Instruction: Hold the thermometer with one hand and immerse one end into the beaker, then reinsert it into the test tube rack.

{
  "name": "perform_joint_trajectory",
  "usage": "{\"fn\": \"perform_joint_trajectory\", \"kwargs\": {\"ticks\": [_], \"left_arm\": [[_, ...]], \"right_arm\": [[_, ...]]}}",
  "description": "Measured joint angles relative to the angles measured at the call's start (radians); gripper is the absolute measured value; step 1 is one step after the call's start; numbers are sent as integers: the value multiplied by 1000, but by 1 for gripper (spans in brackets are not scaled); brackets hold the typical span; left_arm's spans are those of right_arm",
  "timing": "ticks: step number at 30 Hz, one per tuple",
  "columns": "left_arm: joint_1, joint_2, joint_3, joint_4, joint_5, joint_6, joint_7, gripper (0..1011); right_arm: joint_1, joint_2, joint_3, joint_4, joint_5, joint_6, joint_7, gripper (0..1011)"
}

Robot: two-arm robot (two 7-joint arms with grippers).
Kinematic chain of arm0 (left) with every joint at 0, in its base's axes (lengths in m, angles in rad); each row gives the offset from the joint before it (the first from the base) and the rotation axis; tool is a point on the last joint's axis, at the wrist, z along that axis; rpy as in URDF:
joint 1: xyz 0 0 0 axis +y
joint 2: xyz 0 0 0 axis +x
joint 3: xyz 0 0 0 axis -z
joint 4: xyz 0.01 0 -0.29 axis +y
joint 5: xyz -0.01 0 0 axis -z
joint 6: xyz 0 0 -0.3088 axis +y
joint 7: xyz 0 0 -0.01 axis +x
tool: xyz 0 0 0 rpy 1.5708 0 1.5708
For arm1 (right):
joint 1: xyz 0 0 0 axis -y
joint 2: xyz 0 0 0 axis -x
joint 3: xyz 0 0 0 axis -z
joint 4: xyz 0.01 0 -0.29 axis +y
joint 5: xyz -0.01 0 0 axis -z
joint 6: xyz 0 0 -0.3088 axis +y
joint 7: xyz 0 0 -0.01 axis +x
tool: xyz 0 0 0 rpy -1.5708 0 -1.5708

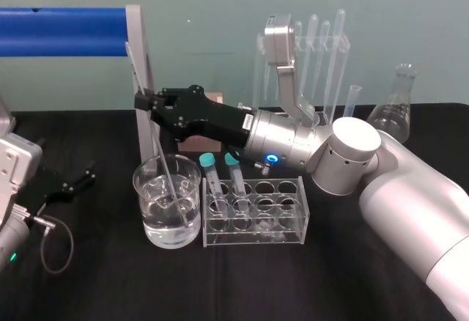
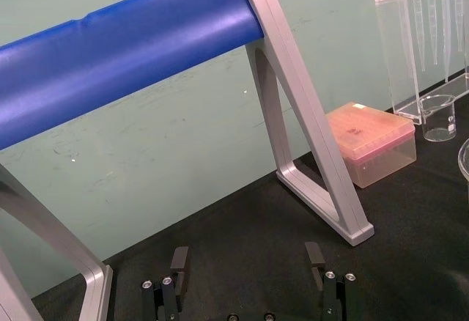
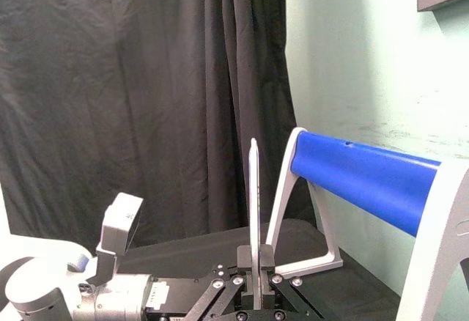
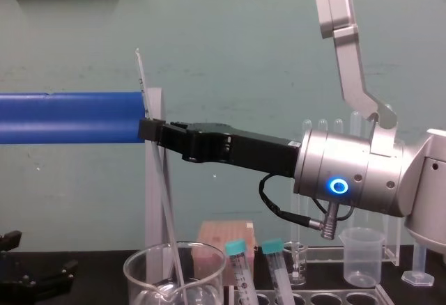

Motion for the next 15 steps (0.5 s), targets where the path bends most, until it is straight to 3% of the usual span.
{"fn": "perform_joint_trajectory", "kwargs": {"ticks": [15], "left_arm": [[0, 0, 0, 0, 0, 0, 0, 1008]], "right_arm": [[-8, 2, 3, -15, -3, 7, -1, 53]]}}
